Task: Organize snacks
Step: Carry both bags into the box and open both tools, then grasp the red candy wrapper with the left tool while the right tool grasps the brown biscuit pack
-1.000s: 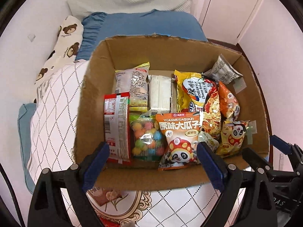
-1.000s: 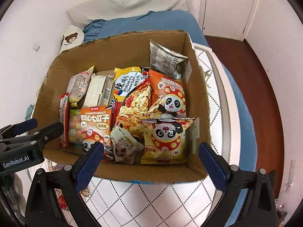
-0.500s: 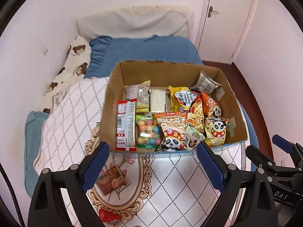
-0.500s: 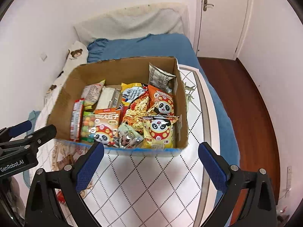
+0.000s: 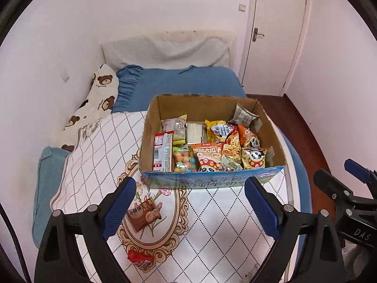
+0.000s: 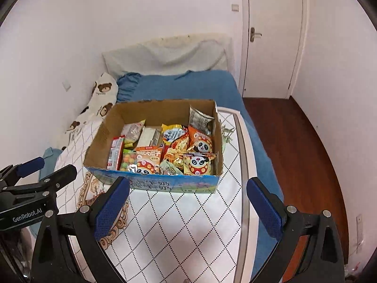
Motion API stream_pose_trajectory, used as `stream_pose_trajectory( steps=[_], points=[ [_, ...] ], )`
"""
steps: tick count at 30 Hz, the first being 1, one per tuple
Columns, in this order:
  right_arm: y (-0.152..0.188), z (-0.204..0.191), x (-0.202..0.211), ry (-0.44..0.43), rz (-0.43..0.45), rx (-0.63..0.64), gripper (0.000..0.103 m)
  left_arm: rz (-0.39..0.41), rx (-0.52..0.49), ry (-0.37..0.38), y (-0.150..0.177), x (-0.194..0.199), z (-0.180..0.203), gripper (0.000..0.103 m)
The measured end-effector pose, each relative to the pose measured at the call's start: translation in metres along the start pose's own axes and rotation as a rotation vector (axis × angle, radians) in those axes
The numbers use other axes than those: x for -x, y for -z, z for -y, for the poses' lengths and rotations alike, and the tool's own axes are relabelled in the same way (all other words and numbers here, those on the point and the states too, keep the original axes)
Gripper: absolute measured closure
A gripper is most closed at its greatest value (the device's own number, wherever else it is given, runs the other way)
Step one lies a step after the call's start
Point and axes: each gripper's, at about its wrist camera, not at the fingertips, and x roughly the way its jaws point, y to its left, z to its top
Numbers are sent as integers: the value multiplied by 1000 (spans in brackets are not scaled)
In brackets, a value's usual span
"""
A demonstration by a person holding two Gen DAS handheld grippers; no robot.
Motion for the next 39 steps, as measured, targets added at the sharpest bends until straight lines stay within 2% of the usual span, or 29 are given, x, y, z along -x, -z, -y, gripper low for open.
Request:
stream_pose_trajectory(
  steps=[4, 8, 12, 17, 20, 22, 27, 31, 33, 35, 38, 39],
  points=[
    [0, -2, 9, -17, 13, -8, 1, 7, 18, 10, 3, 7, -3, 9],
    [16, -6, -8, -22, -42, 5, 1, -41, 74, -18, 21, -9, -22, 9],
    [56, -11, -64, -18, -200, 6, 1, -152, 123, -104, 60, -45, -54, 9],
    [120, -19, -158, -13, -423, 0, 1, -338, 221, -198, 121, -102, -105, 9],
    [151, -27, -198, 7, -510, 23, 1, -429, 281, -208, 150, -127, -128, 9],
    [167, -31, -218, 21, -560, 40, 0, -462, 307, -206, 162, -134, -136, 9],
    [180, -32, -239, 32, -590, 58, 0, -487, 339, -189, 177, -146, -153, 9],
    [172, -38, -242, 17, -652, 99, 0, -515, 329, -150, 185, -152, -160, 9],
    [161, -46, -228, -6, -604, 112, 19, -559, 358, -98, 196, -159, -163, 9],
    [149, -61, -211, -69, -564, 120, 31, -600, 388, -54, 207, -167, -164, 9],
    [131, -92, -195, -178, -534, 125, 33, -636, 411, 6, 220, -181, -159, 9],
    [125, -105, -192, -223, -538, 130, 33, -631, 412, 12, 221, -184, -159, 15]
  ],
)
